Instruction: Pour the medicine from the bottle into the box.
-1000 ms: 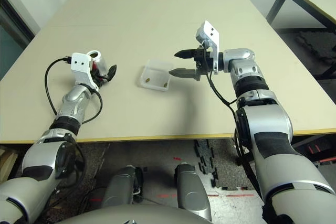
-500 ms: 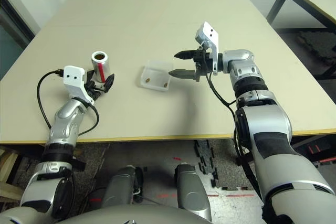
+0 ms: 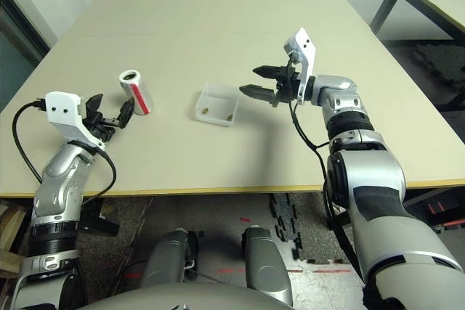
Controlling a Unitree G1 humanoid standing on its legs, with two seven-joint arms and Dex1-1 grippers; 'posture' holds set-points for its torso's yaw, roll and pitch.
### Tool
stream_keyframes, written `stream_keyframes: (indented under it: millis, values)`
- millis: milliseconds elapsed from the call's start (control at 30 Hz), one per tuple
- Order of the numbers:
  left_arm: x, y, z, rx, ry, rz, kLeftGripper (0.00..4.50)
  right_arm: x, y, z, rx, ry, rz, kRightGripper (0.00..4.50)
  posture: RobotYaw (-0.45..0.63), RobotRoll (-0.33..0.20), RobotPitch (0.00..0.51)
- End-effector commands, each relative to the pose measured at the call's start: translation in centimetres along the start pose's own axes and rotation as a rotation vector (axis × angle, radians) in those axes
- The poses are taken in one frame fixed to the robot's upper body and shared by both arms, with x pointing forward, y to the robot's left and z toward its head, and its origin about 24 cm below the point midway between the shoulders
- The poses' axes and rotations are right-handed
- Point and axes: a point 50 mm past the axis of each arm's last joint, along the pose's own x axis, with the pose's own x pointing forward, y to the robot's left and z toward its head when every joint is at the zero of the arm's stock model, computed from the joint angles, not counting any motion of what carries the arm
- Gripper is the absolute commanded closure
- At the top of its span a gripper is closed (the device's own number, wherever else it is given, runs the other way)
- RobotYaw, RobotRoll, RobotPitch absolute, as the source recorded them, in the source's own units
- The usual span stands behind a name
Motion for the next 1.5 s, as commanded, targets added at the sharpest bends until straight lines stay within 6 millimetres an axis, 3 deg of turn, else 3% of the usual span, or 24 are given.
stream_keyframes:
  millis: [33, 367, 533, 767, 1033, 1133, 1500]
  values:
    - [-0.5, 1.5, 1.2, 0.01, -0.026, 0.039, 0.04, -0.8, -1.0, 0.0, 0.059, -0.055, -0.135, 0.0, -0.07, 0.0, 0.101]
    - [-1.7, 6.6, 3.2, 0.032, -0.052, 0.167, 0.04, -3.6, -3.0, -0.4, 0.132, -0.135, -0.446, 0.0, -0.05, 0.0, 0.112]
    - [-1.6, 9.6, 3.0, 0.017, -0.026, 0.287, 0.04, -5.3, -3.9, -0.8, 0.14, -0.141, -0.614, 0.0, -0.05, 0.0, 0.115]
    - [-1.6, 12.5, 2.3, 0.062, 0.014, 0.353, 0.04, -6.7, -4.5, -0.7, 0.086, -0.131, -0.715, 0.0, -0.06, 0.0, 0.115]
    - [-1.4, 13.8, 1.6, 0.086, 0.033, 0.384, 0.04, -10.0, -5.1, -1.6, 0.017, -0.126, -0.91, 0.0, -0.08, 0.0, 0.111]
    - [-1.2, 14.1, 1.5, 0.09, 0.038, 0.387, 0.04, -10.3, -5.0, -1.9, -0.051, -0.09, -0.922, 0.0, -0.09, 0.0, 0.112]
    - [-0.7, 14.7, 1.5, 0.088, 0.043, 0.4, 0.04, -11.4, -4.9, -2.9, -0.043, -0.09, -0.999, 0.0, -0.1, 0.0, 0.119]
